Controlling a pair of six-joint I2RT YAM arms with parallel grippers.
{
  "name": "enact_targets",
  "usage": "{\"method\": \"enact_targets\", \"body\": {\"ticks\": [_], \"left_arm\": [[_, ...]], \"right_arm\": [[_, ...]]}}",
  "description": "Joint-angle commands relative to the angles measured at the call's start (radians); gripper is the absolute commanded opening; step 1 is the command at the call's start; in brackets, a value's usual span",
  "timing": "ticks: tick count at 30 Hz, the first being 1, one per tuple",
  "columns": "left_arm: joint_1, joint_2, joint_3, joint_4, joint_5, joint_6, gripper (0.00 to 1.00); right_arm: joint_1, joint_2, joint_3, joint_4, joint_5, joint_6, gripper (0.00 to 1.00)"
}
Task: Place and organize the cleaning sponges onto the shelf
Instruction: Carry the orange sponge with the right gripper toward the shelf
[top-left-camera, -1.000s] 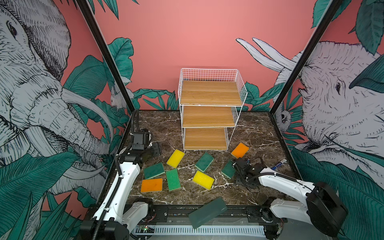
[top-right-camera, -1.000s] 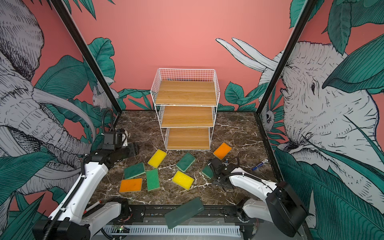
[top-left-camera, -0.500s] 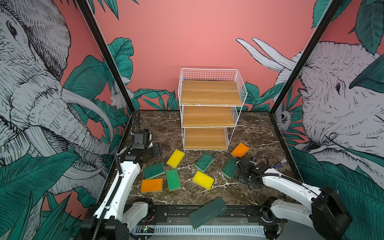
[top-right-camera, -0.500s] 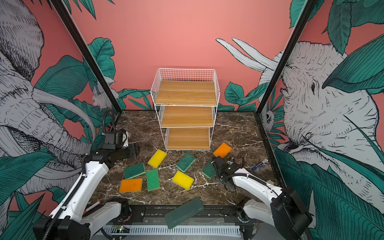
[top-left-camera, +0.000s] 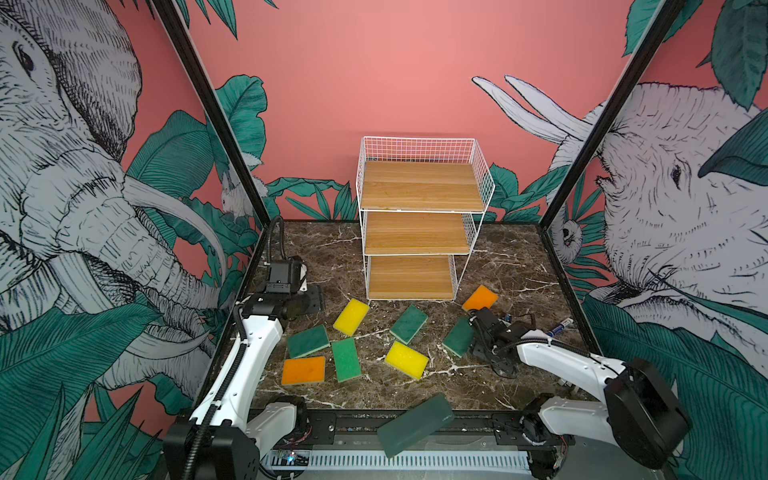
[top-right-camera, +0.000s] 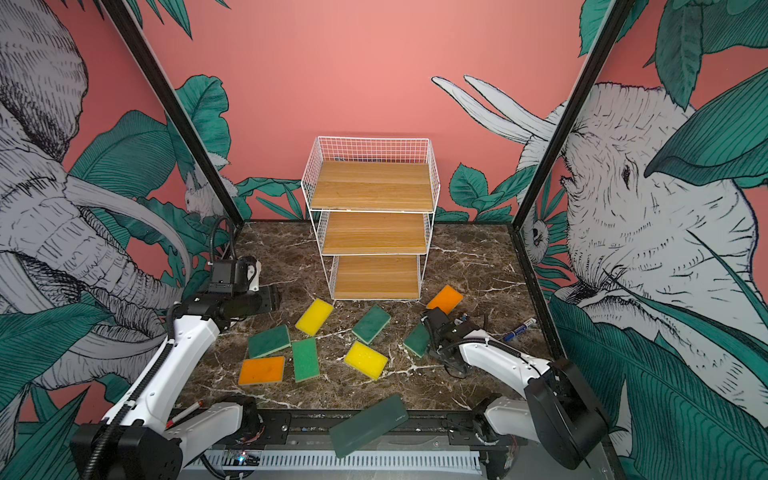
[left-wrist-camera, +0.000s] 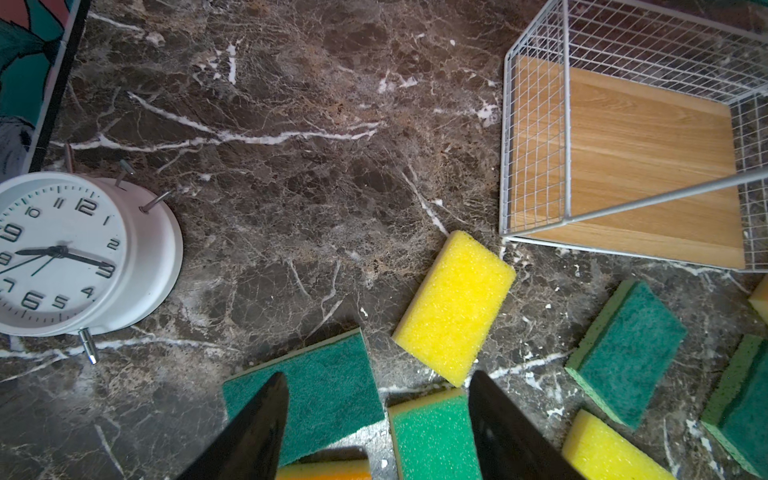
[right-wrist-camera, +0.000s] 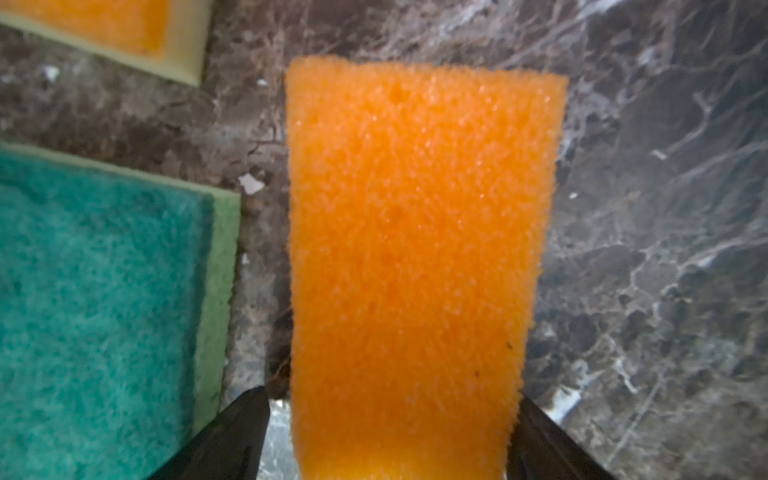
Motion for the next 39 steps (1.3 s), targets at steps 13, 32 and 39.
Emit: {"method": "enact_targets", "body": {"ticks": [13, 32, 39], "left_arm": [[0.002, 0.039, 0.019, -0.011, 0.022, 0.001, 0.70], [0.002, -0.002, 0.096, -0.078, 0.008, 0.030, 0.70], [0.005, -0.013, 0.129, -0.090, 0.025, 0.030, 0.70]], "right_arm": [[-0.064, 0.028, -0.054, 0.047, -0.058, 0.046, 0.65], [0.114, -0.054, 0.238, -0.252, -0.004, -0.155, 0.42], [0.245, -0.070, 0.447, -0.388, 0.045, -0.172, 0.42]]}}
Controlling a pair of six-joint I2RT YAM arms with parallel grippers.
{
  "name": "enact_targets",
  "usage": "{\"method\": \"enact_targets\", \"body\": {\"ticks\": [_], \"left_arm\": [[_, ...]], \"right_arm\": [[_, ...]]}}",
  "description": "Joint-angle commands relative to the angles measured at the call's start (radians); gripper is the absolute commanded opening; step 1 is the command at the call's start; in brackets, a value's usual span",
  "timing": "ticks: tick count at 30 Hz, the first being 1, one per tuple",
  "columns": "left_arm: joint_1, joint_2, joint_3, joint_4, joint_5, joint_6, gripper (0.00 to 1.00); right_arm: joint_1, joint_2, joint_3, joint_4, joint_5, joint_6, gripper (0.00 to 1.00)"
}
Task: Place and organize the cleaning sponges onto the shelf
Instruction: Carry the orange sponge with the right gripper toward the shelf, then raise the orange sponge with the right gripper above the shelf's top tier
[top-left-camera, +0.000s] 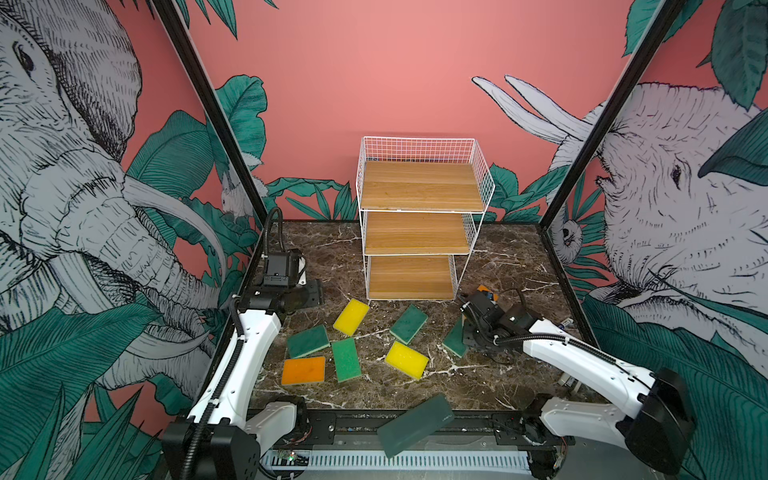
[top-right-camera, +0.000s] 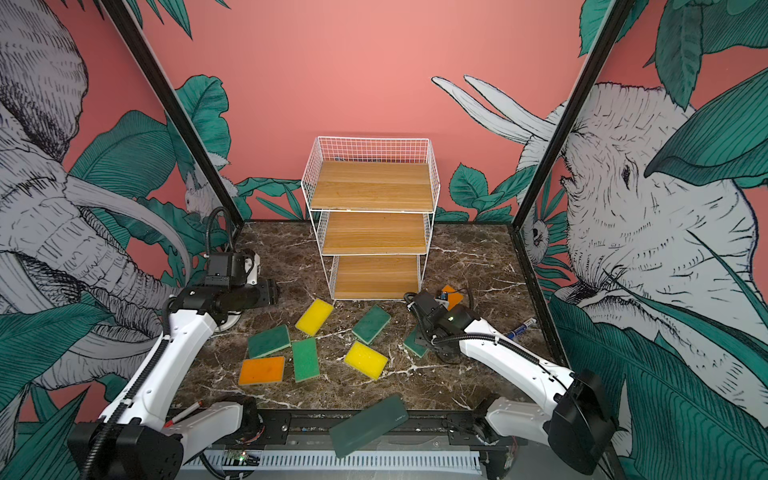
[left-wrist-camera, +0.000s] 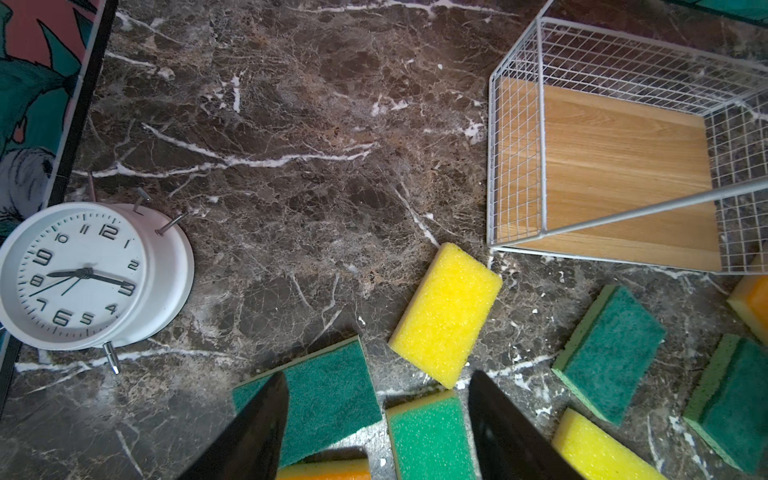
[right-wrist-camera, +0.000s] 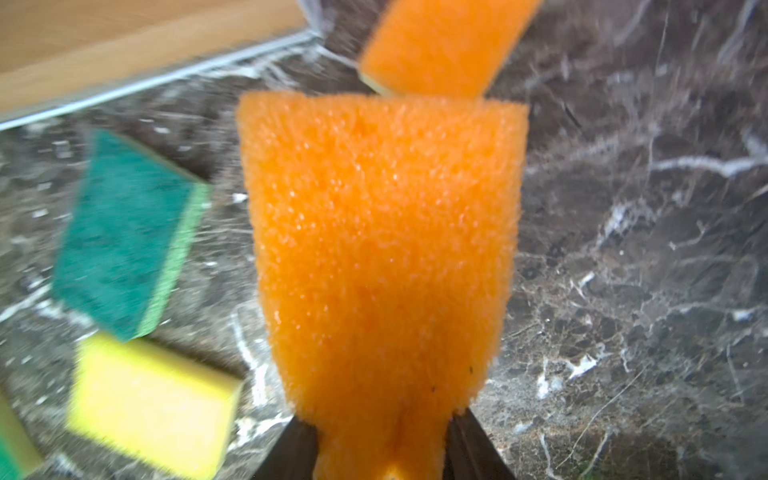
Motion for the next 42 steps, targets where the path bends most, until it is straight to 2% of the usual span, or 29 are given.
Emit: {"method": "enact_targets", "body": {"ticks": [1, 6, 13, 18, 25, 30, 34, 39, 42], "left_arm": [[0.002, -0.028, 0.041, -0.042, 0.018, 0.011, 0.70], [0.004, -0.032, 0.096, -0.060, 0.037, 0.010, 0.70], [0.002, -0.035, 0.195, -0.117, 0.062, 0.021, 0.70], [0.003, -0.031, 0.255, -0.144, 0.118, 0.042, 0.70], [0.002, -0.047, 0.281, -0.143, 0.125, 0.040, 0.70], [0.003, -0.040, 0.288, -0.130, 0.140, 0.031, 0.70], [0.003, -0.034, 0.300, -0.127, 0.139, 0.032, 0.70], [0.003, -0.011, 0.314, -0.130, 0.158, 0.033, 0.70], [0.003, -0.017, 0.314, -0.129, 0.155, 0.030, 0.70]], "right_arm": [[0.063, -0.015, 0.124, -0.129, 0.058, -0.018, 0.42], [0.147, 0.035, 0.330, -0.168, 0.090, -0.048, 0.42], [0.206, 0.123, 0.588, -0.235, 0.113, -0.122, 0.42], [0.214, 0.173, 0.788, -0.311, 0.113, -0.186, 0.41], [0.218, 0.270, 1.065, -0.380, 0.117, -0.300, 0.42], [0.215, 0.343, 1.257, -0.444, 0.200, -0.404, 0.44], [0.179, 0.345, 1.300, -0.389, 0.213, -0.485, 0.46], [0.038, 0.312, 1.273, -0.198, 0.111, -0.559, 0.44], [0.010, 0.329, 1.290, -0.149, 0.090, -0.599, 0.45]]}}
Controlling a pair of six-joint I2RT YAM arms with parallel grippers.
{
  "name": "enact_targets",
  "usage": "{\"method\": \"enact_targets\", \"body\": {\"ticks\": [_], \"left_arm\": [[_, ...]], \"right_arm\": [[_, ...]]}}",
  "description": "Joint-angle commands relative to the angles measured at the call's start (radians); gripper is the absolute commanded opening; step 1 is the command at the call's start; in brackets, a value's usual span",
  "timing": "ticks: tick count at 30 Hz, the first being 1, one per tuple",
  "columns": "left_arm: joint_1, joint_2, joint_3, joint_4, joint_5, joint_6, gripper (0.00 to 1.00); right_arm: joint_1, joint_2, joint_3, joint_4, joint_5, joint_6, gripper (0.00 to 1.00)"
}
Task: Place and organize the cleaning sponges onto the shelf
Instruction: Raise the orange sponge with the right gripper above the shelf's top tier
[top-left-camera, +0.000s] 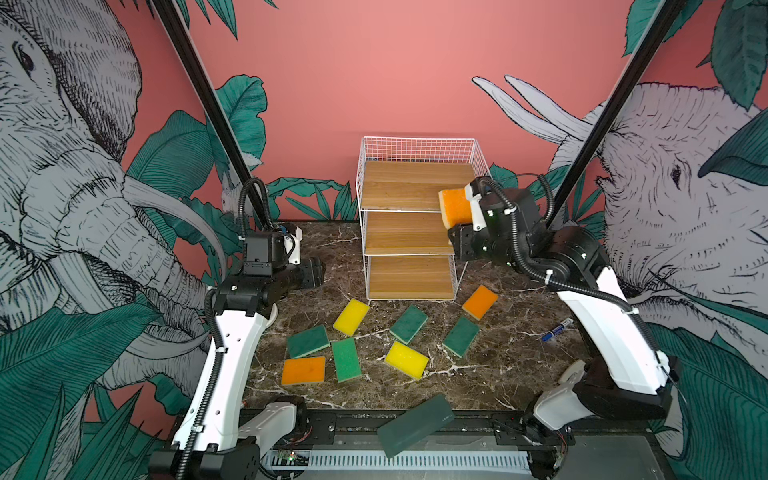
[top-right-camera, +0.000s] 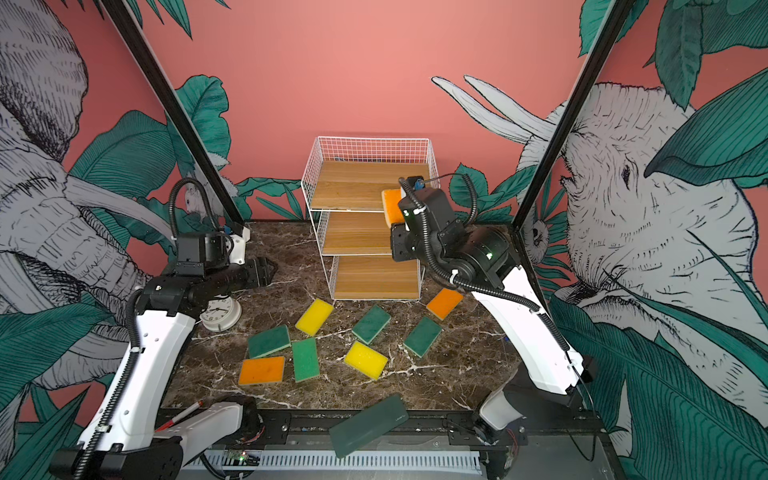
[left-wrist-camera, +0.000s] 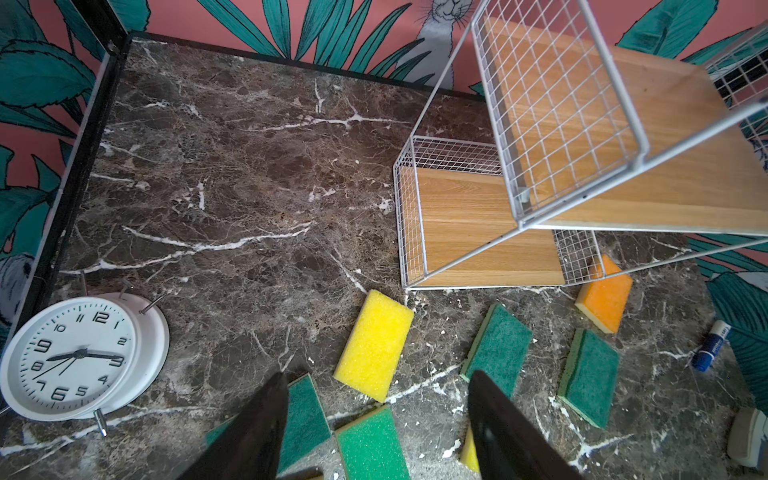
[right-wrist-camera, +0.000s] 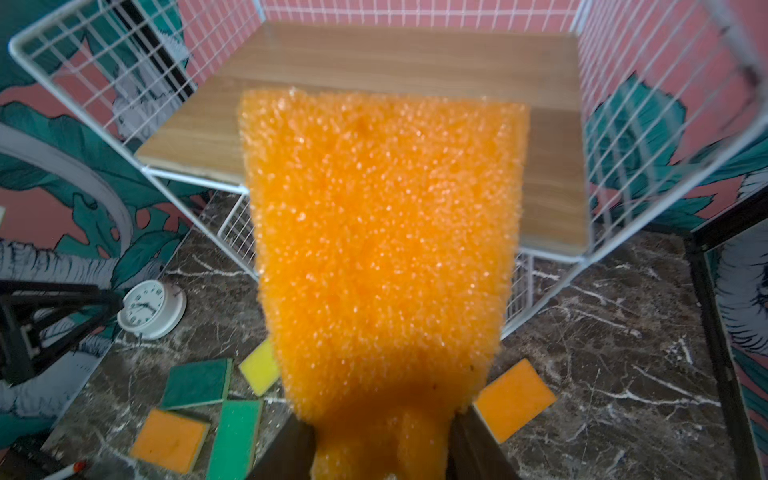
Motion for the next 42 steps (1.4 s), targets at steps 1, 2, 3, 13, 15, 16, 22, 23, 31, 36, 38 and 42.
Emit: {"method": "enact_targets", "body": {"ticks": [1, 2, 3, 13, 15, 16, 22, 23, 31, 36, 38, 42], "left_arm": [[0.003, -0.009, 0.026, -0.016, 0.011, 0.003, 0.70], [0.004, -0.012, 0.025, -0.014, 0.006, 0.001, 0.70], [0.003, -0.013, 0.025, -0.014, 0.001, -0.002, 0.70], [0.002, -0.003, 0.020, 0.015, 0.029, -0.050, 0.69], [0.004, -0.002, 0.021, 0.017, 0.024, -0.057, 0.69], [0.002, -0.003, 0.020, 0.018, 0.022, -0.060, 0.69], [0.002, 0.006, 0.004, 0.036, 0.031, -0.084, 0.69], [0.003, 0.007, -0.001, 0.038, 0.036, -0.089, 0.69], [0.002, 0.009, -0.020, 0.055, 0.035, -0.112, 0.69], [0.003, 0.012, -0.024, 0.052, 0.032, -0.112, 0.69], [0.002, 0.009, -0.027, 0.049, 0.027, -0.112, 0.69], [0.003, -0.003, -0.047, 0.052, 0.028, -0.117, 0.69]], "right_arm": [[-0.015, -0.002, 0.027, 0.112, -0.040, -0.088, 0.45], [-0.018, 0.008, 0.038, 0.119, -0.039, -0.103, 0.46], [-0.021, 0.018, 0.047, 0.127, -0.039, -0.120, 0.46], [-0.047, 0.002, -0.045, 0.366, 0.050, -0.274, 0.47], [-0.060, -0.007, -0.076, 0.408, 0.048, -0.286, 0.47], [-0.062, -0.010, -0.089, 0.427, 0.047, -0.292, 0.47], [-0.081, -0.012, -0.142, 0.518, 0.063, -0.332, 0.47], [-0.085, -0.012, -0.144, 0.523, 0.072, -0.332, 0.47], [-0.110, -0.004, -0.160, 0.563, 0.090, -0.325, 0.48], [-0.121, 0.018, -0.183, 0.558, 0.095, -0.291, 0.51], [-0.121, 0.023, -0.188, 0.559, 0.121, -0.274, 0.52], [-0.121, 0.020, -0.225, 0.590, 0.139, -0.231, 0.52]]}}
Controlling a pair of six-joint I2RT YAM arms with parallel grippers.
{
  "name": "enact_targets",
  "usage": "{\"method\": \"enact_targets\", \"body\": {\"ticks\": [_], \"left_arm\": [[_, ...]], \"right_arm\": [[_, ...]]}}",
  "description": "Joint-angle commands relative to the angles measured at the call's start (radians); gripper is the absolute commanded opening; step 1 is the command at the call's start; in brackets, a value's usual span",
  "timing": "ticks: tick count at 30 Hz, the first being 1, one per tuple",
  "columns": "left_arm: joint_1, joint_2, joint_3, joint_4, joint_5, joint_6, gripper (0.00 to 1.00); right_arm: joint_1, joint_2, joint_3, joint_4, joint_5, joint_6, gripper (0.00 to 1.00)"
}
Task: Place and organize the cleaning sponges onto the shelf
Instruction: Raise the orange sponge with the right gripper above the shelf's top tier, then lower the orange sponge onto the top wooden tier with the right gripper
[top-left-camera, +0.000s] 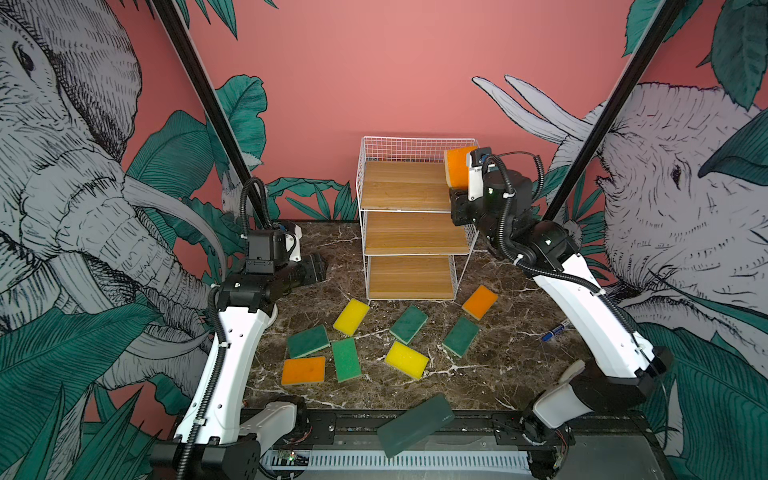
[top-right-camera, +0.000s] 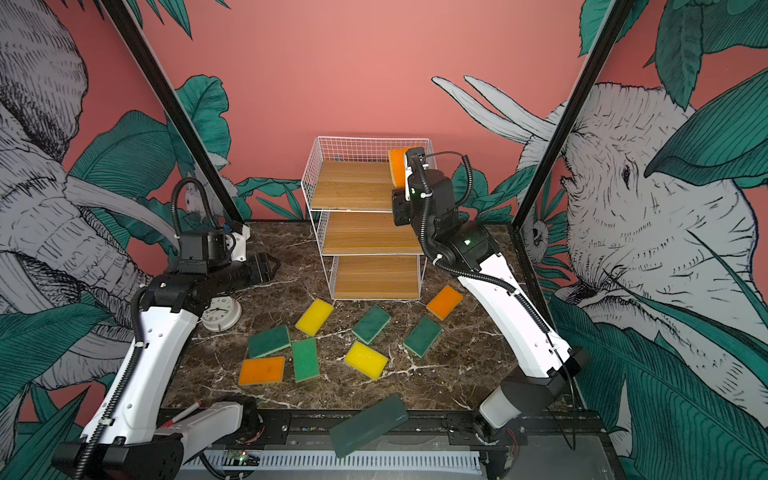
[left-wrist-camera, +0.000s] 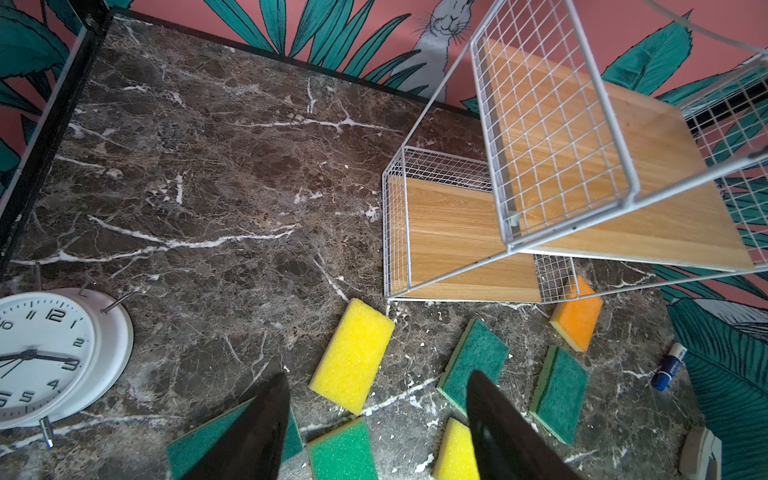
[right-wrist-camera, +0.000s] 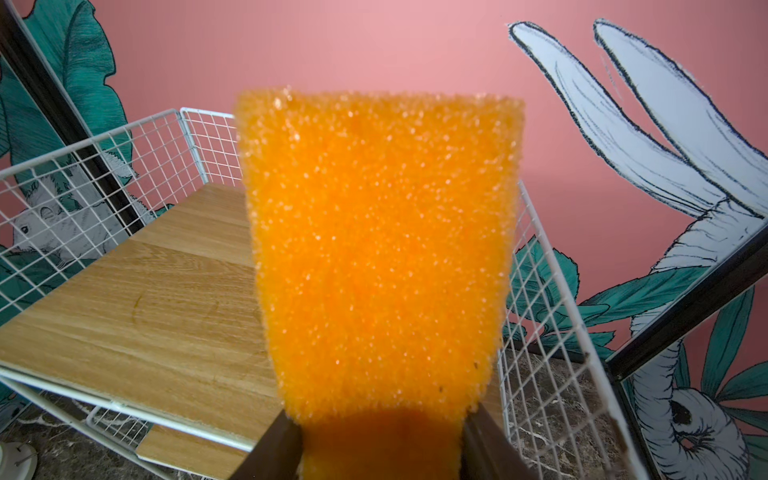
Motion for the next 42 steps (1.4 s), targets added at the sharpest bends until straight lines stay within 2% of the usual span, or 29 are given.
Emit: {"method": "enact_targets", "body": {"ticks": [1, 9, 17, 25, 34, 42], "left_arm": [[0.002, -0.021, -0.031, 0.005, 0.001, -0.013, 0.69], [0.004, -0.019, -0.042, -0.001, -0.009, -0.006, 0.69], [0.003, -0.022, -0.050, 0.002, -0.012, -0.009, 0.69], [0.003, -0.021, -0.049, 0.005, -0.014, -0.015, 0.69], [0.003, -0.024, -0.050, 0.000, -0.014, -0.015, 0.69], [0.002, -0.035, -0.058, -0.001, -0.019, -0.016, 0.69]], "right_arm": [[-0.005, 0.002, -0.030, 0.074, 0.032, 0.049, 0.52], [-0.006, 0.035, -0.018, 0.074, 0.046, 0.060, 0.53], [-0.005, 0.039, -0.013, 0.055, 0.110, 0.091, 0.55], [-0.004, 0.061, -0.024, 0.050, 0.124, 0.097, 0.63], [-0.006, 0.055, -0.053, 0.064, 0.134, 0.117, 0.66], [-0.006, 0.056, -0.058, 0.074, 0.140, 0.126, 0.74]]}}
